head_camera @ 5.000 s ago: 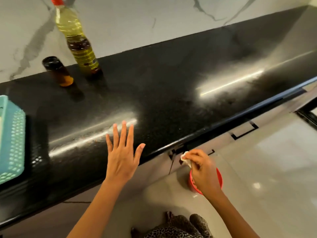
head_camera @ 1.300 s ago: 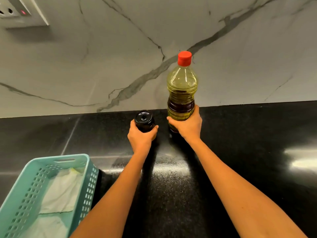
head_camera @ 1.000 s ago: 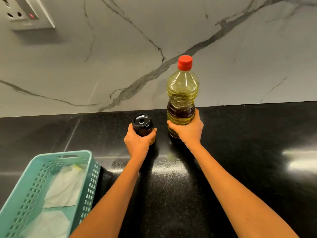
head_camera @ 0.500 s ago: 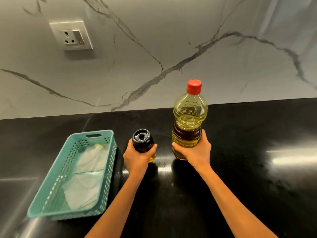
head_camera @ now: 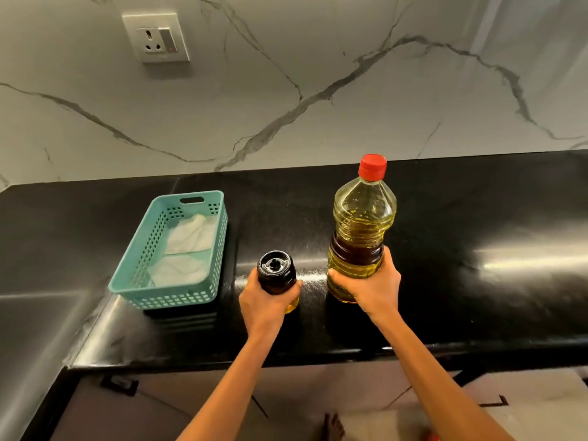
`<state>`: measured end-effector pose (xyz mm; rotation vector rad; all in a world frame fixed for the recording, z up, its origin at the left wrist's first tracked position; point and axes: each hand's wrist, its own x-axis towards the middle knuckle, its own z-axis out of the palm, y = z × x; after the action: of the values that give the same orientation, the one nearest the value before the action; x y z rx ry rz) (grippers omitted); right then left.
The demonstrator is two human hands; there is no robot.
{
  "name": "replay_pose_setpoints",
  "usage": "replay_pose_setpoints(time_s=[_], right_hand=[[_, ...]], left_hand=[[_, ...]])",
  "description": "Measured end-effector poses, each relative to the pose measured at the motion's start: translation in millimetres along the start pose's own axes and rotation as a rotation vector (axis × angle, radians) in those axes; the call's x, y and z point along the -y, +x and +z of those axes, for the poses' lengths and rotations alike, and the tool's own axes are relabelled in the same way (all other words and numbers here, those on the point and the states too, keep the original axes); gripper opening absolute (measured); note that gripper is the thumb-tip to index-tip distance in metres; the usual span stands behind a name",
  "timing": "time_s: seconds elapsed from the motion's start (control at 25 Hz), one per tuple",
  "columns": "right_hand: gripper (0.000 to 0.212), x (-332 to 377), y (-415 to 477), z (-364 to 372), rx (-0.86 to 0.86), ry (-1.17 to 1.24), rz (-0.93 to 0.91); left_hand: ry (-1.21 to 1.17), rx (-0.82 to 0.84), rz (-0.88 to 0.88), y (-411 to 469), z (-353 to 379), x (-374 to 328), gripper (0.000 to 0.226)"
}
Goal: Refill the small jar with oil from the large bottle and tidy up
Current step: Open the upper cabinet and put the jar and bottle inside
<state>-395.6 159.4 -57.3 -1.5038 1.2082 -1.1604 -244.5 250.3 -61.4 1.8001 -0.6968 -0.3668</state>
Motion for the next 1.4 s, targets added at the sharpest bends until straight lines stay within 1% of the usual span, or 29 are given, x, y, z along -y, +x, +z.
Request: replay_pose_setpoints(time_s=[0.12, 0.4, 0.64, 0.84, 1.04, 1.12, 1.16, 1.2, 1.28, 1.32, 1.4], right_hand=[[0.075, -6.6, -14.2, -9.3, -0.011, -0.002, 0.009], [0.075, -17.5, -22.1, -20.3, -0.045, -0.009, 0.032], [0.073, -20.0, -22.3, -20.6, -0.03, -0.019, 0.001], [0.076, -22.9, -23.3, -20.3, -0.013, -0.022, -0.02], [0.082, -22.2, -19.5, -17.2, 0.003, -0.031, -0.012], [0.087, -21.2, -22.5, -19.0, 0.028, -0.055, -0.019], [0.095, -18.7, -23.8, -20.3, 0.049, -0.069, -0.022], [0.107, -14.6, -25.0, -21.9, 0.068, -0.078, -0.023], [0.13, -0.7, -26.8, -25.5, 0.058, -0.086, -0.016], [0.134, 9.5, -27.2, -28.2, 0.031, -0.081, -0.026], [0.132, 32.5, -27.9, -34.1, -0.019, -0.042, -0.067]], left_hand=[[0.013, 0.008, -0.005, -14.2, 0.7, 5.7, 0.06], [0.04, 0.006, 0.013, -21.0, 9.1, 10.2, 0.063], [0.031, 0.003, 0.035, -21.6, 10.3, 12.3, 0.06], [0.016, 0.02, 0.031, -22.8, 11.1, 16.6, 0.063], [-0.001, 0.107, 0.012, -23.2, 8.1, 17.7, 0.074], [0.012, 0.134, 0.006, -25.5, 3.5, 14.6, 0.087], [0.03, 0.141, 0.009, -25.9, 0.6, 11.2, 0.099], [0.06, 0.139, 0.031, -25.8, -2.9, 5.3, 0.109], [0.151, 0.098, 0.146, -24.8, -10.3, -10.3, 0.115], [0.195, 0.069, 0.225, -24.1, -14.5, -18.7, 0.114], [0.266, 0.016, 0.397, -22.6, -22.1, -34.6, 0.107]])
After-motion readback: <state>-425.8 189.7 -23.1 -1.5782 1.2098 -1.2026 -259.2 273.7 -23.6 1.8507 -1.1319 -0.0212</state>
